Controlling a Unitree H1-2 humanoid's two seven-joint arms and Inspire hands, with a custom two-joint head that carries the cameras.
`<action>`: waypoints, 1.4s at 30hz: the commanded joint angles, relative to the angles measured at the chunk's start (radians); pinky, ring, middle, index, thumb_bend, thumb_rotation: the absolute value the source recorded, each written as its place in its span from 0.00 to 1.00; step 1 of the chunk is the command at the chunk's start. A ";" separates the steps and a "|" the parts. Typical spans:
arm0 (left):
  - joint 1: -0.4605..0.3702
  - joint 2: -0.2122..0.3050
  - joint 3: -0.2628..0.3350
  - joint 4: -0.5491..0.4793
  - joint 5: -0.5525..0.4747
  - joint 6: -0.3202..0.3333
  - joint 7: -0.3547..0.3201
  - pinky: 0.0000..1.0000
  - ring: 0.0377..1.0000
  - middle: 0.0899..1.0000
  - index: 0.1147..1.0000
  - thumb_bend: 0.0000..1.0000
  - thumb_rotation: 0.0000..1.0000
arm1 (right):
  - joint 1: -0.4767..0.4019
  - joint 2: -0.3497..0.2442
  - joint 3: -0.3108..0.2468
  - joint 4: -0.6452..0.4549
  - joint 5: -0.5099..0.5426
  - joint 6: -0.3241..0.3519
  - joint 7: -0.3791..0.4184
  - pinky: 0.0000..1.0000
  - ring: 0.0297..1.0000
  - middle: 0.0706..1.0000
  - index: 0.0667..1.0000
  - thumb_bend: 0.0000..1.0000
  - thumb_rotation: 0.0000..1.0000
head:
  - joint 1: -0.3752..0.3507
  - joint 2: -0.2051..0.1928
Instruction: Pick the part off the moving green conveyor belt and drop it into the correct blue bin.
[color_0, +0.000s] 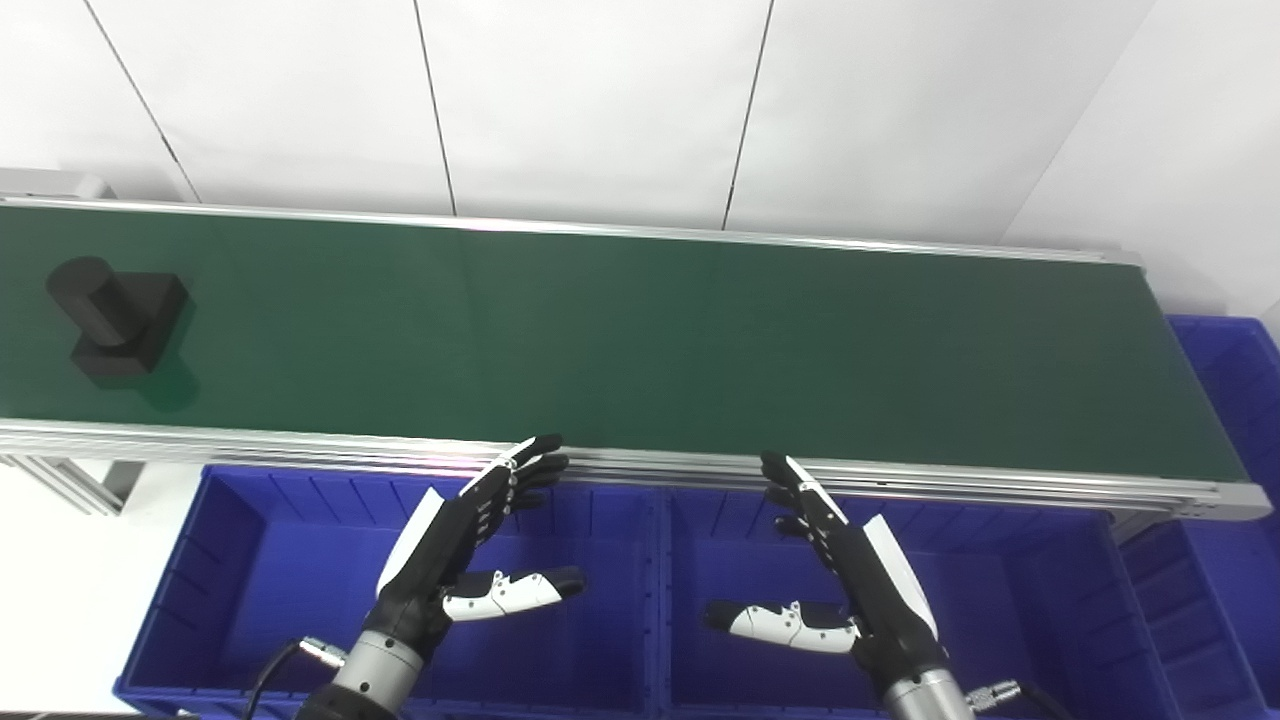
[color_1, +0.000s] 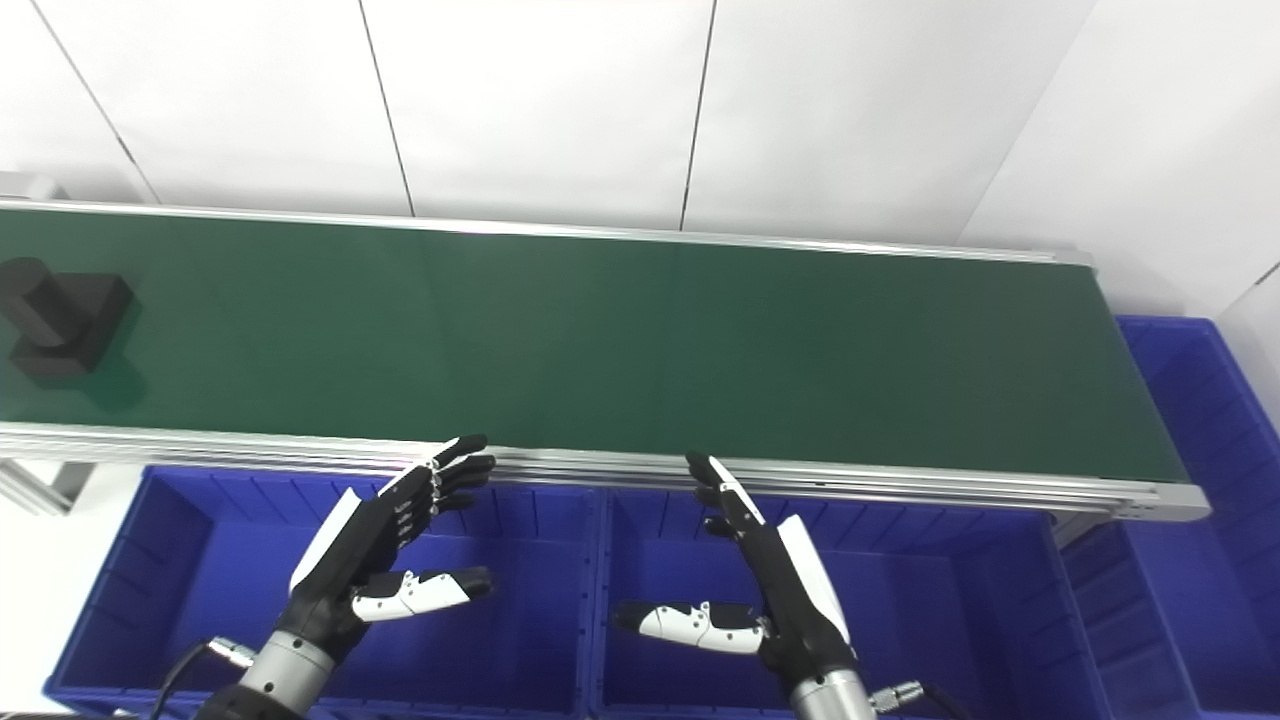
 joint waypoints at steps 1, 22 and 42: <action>-0.001 -0.005 -0.002 -0.021 0.009 -0.019 0.016 0.82 0.85 0.84 0.85 0.79 0.44 | -0.005 0.000 -0.004 -0.032 0.004 0.004 -0.004 0.82 0.90 0.92 0.94 0.81 0.29 | 0.003 0.000; 0.003 0.005 -0.009 -0.029 0.029 -0.002 -0.001 0.84 0.87 0.87 0.86 0.79 0.43 | 0.002 0.012 -0.014 -0.033 0.012 0.013 -0.009 0.89 0.92 0.94 0.95 0.80 0.27 | 0.004 -0.006; 0.018 0.022 -0.019 -0.006 0.011 -0.036 -0.006 0.85 0.89 0.88 0.86 0.80 0.44 | 0.020 0.006 0.005 -0.040 -0.011 0.020 -0.014 0.85 0.92 0.94 0.95 0.80 0.28 | 0.017 -0.054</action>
